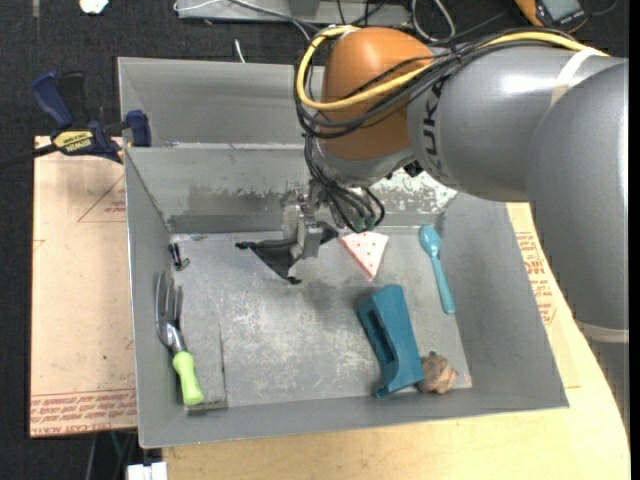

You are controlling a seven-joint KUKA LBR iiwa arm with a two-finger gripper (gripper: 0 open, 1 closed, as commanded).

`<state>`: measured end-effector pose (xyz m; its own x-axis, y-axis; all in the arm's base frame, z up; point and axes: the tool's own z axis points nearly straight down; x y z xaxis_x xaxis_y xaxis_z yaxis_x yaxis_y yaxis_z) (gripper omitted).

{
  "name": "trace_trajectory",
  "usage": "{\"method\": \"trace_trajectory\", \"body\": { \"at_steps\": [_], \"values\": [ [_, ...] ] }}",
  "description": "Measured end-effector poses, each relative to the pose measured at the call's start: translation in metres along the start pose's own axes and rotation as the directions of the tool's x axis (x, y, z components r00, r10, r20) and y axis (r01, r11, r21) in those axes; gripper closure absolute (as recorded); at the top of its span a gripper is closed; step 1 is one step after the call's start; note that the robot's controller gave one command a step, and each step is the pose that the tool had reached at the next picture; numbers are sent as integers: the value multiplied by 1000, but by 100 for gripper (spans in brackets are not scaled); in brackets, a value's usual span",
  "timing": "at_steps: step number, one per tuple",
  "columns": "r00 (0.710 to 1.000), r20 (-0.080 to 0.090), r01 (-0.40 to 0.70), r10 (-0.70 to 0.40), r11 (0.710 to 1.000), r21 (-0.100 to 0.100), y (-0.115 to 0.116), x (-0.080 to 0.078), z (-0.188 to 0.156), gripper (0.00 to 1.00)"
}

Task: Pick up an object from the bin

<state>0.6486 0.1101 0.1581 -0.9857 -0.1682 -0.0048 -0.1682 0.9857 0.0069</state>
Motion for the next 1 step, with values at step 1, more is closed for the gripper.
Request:
{"method": "trace_trajectory", "body": {
  "at_steps": [1],
  "values": [
    [1000, 2, -1, 1, 1000, 0, 0, -1, -17, 100]
  ]
}}
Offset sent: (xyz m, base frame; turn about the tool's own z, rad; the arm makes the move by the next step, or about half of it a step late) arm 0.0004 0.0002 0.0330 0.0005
